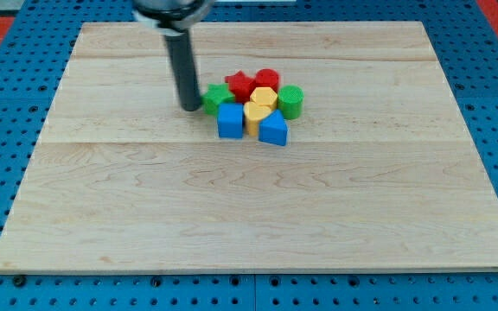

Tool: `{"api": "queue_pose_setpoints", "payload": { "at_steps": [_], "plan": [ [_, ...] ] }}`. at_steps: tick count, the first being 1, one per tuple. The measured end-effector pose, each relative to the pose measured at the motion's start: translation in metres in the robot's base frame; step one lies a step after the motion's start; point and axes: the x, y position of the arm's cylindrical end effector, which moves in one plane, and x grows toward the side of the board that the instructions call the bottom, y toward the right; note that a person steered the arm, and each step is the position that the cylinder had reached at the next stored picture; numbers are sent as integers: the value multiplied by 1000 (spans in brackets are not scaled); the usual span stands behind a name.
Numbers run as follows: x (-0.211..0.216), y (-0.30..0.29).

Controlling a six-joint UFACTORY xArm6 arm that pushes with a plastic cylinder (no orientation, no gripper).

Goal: Group up the green blocks with the red blocks

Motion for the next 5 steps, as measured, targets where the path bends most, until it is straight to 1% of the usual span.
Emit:
{"api": "queue_pose_setpoints", "payload": {
  "at_steps": [1,2,3,4,5],
  "plan": [
    [-12,38],
    [-29,46],
    [-30,92],
    [-30,115],
    [-15,104]
  ]
}}
